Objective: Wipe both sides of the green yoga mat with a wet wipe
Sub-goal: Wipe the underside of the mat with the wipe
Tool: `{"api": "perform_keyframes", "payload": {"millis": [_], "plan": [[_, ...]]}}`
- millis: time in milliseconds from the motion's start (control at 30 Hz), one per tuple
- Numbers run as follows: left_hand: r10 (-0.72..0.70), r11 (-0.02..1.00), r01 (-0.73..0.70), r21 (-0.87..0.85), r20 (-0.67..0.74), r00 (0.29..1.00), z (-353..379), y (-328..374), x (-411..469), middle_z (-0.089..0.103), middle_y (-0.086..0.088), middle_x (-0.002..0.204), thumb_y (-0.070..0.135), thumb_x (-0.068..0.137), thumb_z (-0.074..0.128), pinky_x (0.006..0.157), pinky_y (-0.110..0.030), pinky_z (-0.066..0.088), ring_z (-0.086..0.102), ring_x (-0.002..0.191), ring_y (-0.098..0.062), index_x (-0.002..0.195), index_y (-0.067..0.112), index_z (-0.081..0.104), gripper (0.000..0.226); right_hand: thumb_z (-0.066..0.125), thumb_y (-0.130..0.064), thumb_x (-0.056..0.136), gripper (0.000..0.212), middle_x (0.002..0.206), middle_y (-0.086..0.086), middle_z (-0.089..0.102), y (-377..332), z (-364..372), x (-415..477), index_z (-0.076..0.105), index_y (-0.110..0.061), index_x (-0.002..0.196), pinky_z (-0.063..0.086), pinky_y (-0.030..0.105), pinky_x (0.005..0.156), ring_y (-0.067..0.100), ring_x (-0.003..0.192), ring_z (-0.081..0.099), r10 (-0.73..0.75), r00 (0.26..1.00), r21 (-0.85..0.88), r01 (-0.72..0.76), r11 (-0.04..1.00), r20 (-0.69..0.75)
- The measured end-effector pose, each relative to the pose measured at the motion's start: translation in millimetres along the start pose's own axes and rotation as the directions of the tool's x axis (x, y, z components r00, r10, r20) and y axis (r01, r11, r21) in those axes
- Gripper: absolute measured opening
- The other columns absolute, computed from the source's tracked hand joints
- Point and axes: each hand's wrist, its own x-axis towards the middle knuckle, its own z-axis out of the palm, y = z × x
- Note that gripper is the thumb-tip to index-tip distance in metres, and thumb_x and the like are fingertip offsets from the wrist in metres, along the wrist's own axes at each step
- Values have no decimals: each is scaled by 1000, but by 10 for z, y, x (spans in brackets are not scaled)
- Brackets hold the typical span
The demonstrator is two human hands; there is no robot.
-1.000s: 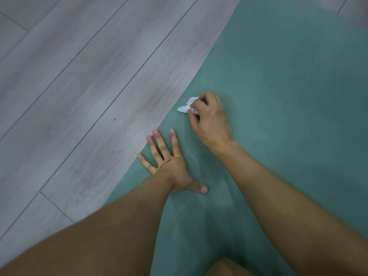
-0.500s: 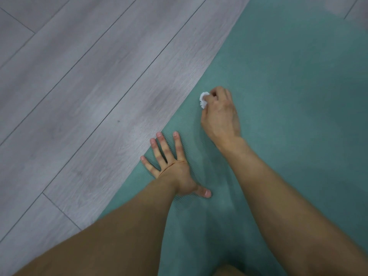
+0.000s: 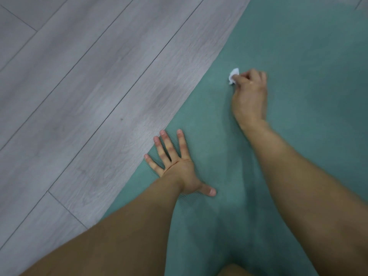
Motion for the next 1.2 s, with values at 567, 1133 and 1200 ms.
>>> {"api": "perform_keyframes", "payload": {"millis": [567, 1133, 1200], "plan": [[-32, 999, 31, 21, 21, 999, -26, 21, 0, -74, -16, 129, 80, 34, 93, 109, -78, -23, -67, 124, -37, 133, 26, -62, 192, 49, -6, 86, 36, 105, 10, 69, -767, 87, -544, 78, -7, 107, 58, 37, 80, 31, 106, 60, -656, 688, 310, 580, 754, 310], [-9, 1000, 9, 2, 32, 999, -30, 31, -26, -75, -13, 128, 79, 34, 94, 110, -78, -23, -67, 124, -36, 133, 30, -62, 190, 57, -6, 97, 18, 104, 21, 60, 57, -99, 221, 74, -7, 106, 53, 49, 81, 37, 100, 58, -224, 971, 40, 221, 974, 83], [-11, 1000, 11, -1, 32, 999, -38, 40, -29, -75, -12, 128, 79, 34, 94, 111, -77, -22, -67, 124, -35, 132, 30, -62, 190, 61, -13, 98, 9, 107, 17, 60, -71, -105, 281, 69, -13, 101, 50, 51, 86, 30, 99, 56, 90, 990, 111, -102, 989, 108]]}}
